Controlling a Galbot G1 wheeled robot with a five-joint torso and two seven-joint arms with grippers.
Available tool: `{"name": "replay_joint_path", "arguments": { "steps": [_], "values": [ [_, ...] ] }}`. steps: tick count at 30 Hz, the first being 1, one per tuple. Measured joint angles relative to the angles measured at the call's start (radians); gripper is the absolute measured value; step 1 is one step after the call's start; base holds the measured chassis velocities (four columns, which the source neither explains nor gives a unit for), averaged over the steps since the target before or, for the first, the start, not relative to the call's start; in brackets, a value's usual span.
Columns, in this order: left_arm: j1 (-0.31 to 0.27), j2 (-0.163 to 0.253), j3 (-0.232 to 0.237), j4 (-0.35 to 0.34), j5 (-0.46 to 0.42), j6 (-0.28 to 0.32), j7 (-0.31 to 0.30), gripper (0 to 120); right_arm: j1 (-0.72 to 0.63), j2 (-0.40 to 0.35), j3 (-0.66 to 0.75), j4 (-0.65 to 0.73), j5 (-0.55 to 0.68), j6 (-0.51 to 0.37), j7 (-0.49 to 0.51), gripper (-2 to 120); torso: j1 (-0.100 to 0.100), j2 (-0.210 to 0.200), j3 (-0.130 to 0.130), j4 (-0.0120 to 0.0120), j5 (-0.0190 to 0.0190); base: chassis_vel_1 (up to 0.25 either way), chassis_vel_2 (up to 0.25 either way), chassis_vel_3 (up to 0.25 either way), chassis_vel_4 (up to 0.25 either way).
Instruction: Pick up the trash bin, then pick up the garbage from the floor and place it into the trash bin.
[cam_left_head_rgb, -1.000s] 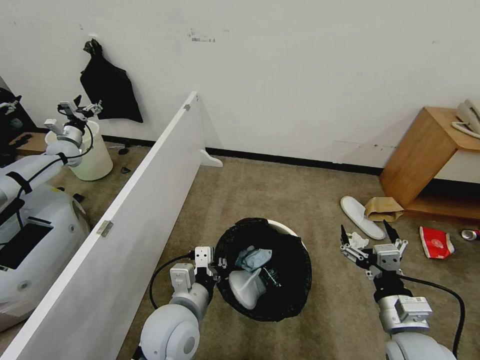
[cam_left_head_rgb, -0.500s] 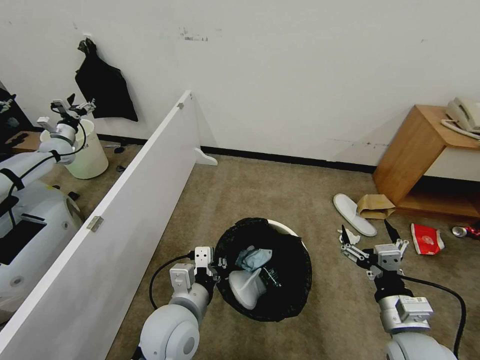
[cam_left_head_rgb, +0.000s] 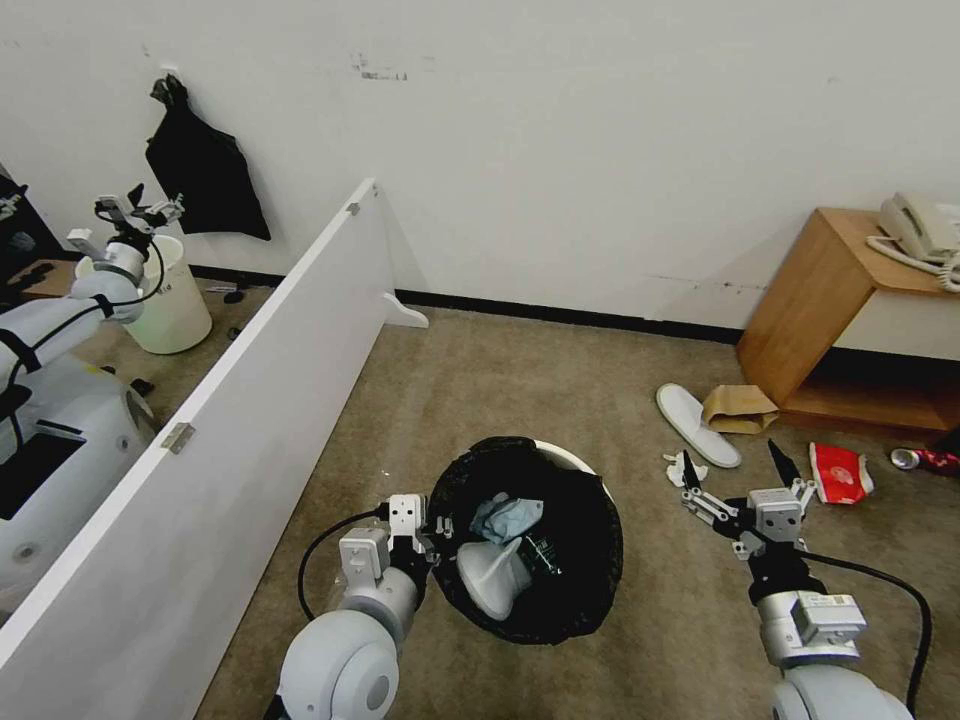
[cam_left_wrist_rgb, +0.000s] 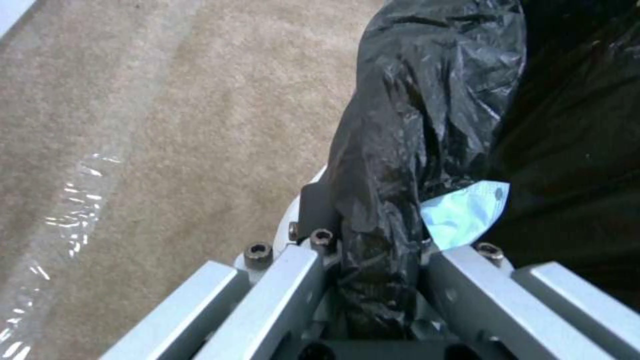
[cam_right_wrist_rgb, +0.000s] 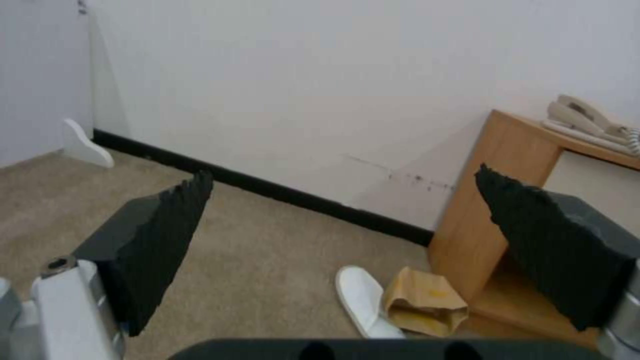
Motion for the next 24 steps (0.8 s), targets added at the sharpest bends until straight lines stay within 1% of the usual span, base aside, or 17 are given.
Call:
{"name": "replay_joint_path", "arguments": {
  "steps": [11, 17, 21, 24],
  "values": [
    [0.002, -0.001, -0.001, 0.002, 0.002, -0.002, 0.001, 2, 0.0, -0.002, 0.0, -0.001, 0.0, -0.002, -0.003, 100, 0.0, 0.0, 0.0, 0.0001, -0.0001, -0.04, -0.069, 0.034, 0.078],
    [0.005, -0.001, -0.001, 0.006, 0.005, -0.004, 0.003, 2, 0.001, -0.003, -0.001, -0.006, 0.001, 0.001, -0.004, 100, 0.0, 0.0, 0.0, 0.0001, 0.0001, -0.125, -0.14, 0.14, 0.162],
    [0.005, -0.002, 0.002, 0.01, 0.007, -0.006, 0.008, 2, 0.001, -0.005, -0.001, -0.008, 0.005, 0.007, -0.005, 100, 0.0, 0.0, 0.0, -0.0002, 0.0001, -0.178, -0.162, 0.159, 0.159],
    [0.005, -0.004, 0.003, 0.012, 0.01, -0.007, 0.009, 2, 0.001, -0.006, -0.001, -0.01, 0.008, 0.012, -0.009, 100, 0.0, 0.0, 0.0, 0.0, 0.0, -0.14, -0.136, 0.127, 0.128]
  ]
}}
